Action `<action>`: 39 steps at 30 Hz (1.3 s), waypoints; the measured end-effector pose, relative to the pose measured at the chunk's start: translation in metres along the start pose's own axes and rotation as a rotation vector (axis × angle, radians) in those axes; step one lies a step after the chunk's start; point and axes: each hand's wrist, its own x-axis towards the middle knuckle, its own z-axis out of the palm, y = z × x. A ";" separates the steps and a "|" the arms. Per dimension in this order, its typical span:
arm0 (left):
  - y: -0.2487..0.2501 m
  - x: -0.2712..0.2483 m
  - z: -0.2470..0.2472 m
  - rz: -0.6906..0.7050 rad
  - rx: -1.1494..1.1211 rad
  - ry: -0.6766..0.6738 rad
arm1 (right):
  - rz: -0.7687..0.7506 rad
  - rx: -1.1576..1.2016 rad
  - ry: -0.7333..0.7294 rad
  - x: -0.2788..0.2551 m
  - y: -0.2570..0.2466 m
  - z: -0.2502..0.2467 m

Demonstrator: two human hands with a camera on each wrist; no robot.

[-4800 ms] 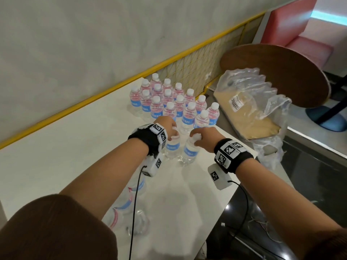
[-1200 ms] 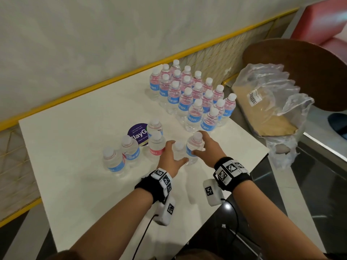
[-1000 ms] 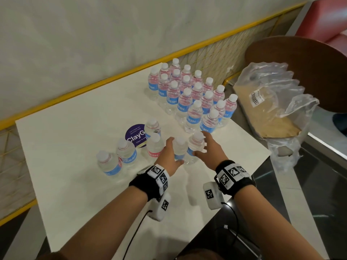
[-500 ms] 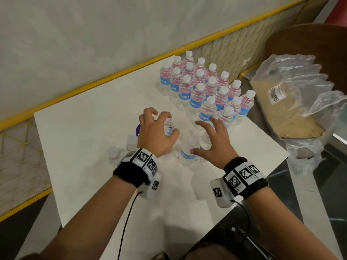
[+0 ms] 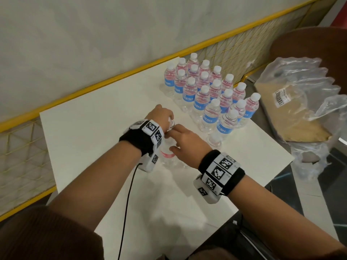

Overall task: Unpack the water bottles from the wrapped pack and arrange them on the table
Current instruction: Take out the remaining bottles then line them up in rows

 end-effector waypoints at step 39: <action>-0.035 0.122 -0.059 -0.106 -0.197 0.205 | 0.247 -0.343 -0.288 0.171 0.065 -0.082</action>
